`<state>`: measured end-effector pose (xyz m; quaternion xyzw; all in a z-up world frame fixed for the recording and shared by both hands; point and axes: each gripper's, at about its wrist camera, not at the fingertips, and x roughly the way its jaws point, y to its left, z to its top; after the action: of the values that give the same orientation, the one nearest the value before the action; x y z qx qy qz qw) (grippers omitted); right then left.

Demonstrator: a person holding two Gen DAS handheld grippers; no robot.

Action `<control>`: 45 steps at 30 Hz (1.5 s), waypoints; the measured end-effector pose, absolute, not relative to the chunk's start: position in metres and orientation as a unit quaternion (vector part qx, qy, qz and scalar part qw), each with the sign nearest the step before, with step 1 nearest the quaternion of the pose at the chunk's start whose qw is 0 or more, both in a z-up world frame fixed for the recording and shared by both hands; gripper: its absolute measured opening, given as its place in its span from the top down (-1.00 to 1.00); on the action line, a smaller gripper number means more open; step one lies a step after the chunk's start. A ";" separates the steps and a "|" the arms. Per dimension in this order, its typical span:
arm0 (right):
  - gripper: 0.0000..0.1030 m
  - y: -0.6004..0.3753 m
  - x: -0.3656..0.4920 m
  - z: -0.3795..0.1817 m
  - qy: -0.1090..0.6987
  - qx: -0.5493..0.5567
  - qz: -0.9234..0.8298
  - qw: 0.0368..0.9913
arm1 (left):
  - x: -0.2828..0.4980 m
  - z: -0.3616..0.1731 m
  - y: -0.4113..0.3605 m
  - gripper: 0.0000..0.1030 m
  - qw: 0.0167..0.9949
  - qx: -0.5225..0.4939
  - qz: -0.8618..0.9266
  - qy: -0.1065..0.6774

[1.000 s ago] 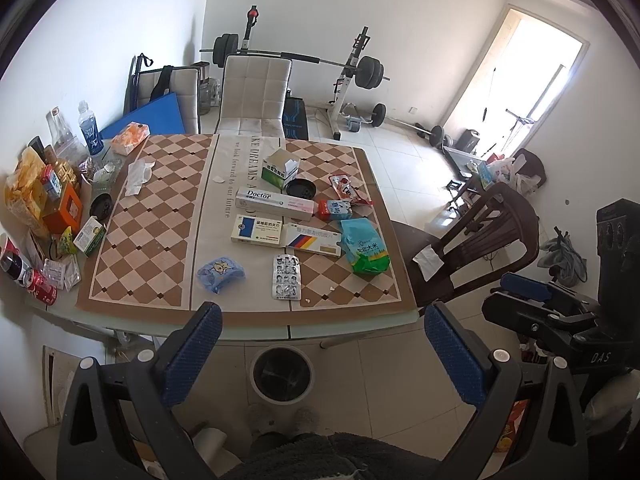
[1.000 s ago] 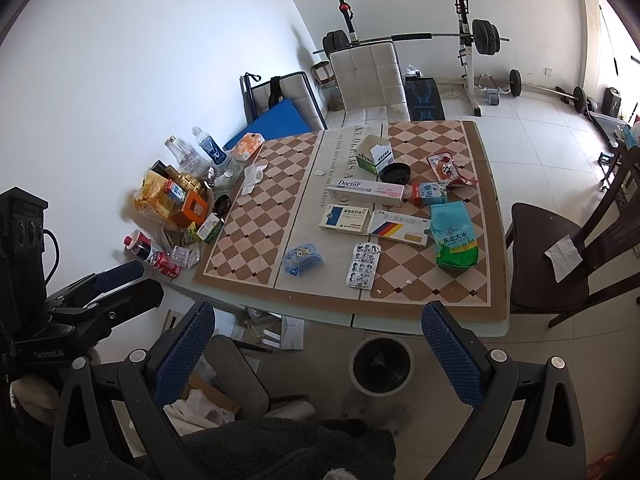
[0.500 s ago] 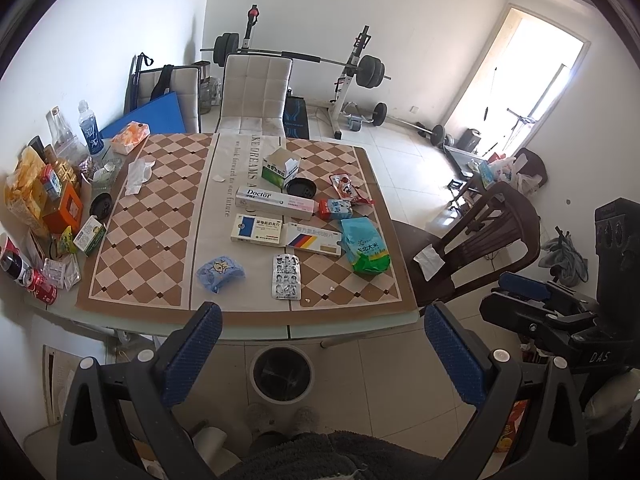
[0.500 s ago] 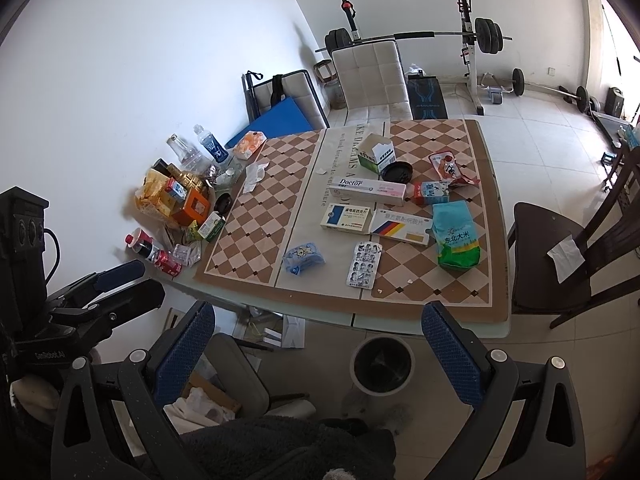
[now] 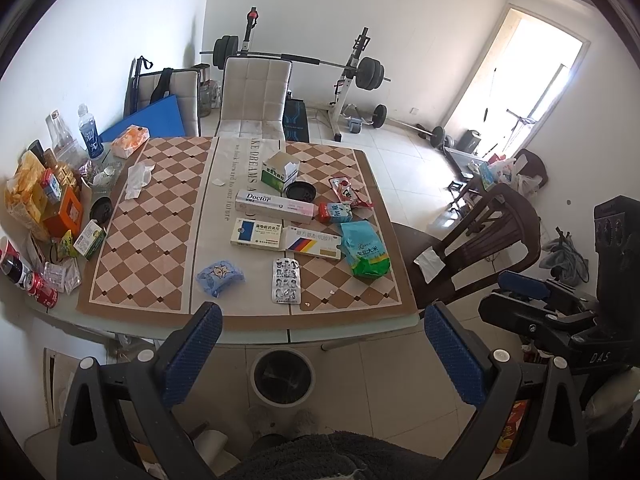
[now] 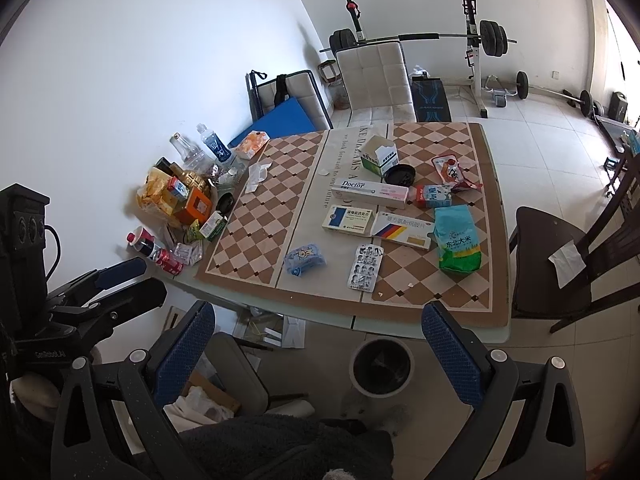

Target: Collect trash

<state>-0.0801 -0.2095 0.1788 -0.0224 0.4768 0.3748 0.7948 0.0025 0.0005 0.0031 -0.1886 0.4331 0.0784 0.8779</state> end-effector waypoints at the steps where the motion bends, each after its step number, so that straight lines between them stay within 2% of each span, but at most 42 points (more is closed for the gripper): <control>1: -1.00 -0.211 -0.079 0.179 0.477 -0.022 0.375 0.795 | 0.002 0.003 0.001 -1.00 0.878 -0.189 0.078 0.433; 36: -1.00 -0.203 -0.075 0.180 0.481 -0.013 0.367 0.796 | 0.025 -0.005 0.004 -1.00 0.877 -0.182 0.077 0.438; 41: -1.00 -0.204 -0.049 0.163 0.487 0.005 0.299 0.821 | 0.050 -0.036 0.017 -1.00 0.871 -0.098 0.190 0.443; 45: -1.00 -0.212 0.004 0.114 0.513 0.005 0.219 0.830 | 0.088 -0.089 0.034 -1.00 0.839 -0.097 0.235 0.482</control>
<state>0.0037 -0.2118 0.1143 0.0050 0.5127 0.2195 0.8300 0.0881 0.0344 -0.0891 -0.0970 0.4816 0.2349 0.8387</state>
